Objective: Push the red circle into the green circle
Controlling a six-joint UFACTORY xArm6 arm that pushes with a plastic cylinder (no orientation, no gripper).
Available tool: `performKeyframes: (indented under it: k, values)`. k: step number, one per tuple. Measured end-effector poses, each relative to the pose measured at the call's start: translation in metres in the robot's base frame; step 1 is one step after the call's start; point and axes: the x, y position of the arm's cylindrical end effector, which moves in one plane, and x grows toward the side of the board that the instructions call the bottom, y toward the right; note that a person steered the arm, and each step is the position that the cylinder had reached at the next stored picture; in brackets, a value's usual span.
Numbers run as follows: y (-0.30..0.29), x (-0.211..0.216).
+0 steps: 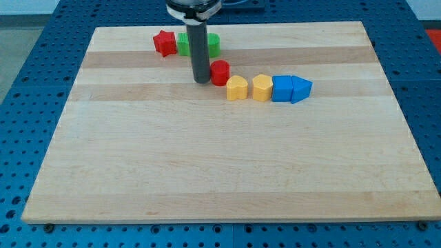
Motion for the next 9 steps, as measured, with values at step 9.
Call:
performKeyframes:
  k: [9]
  values:
    - [0.201,-0.032]
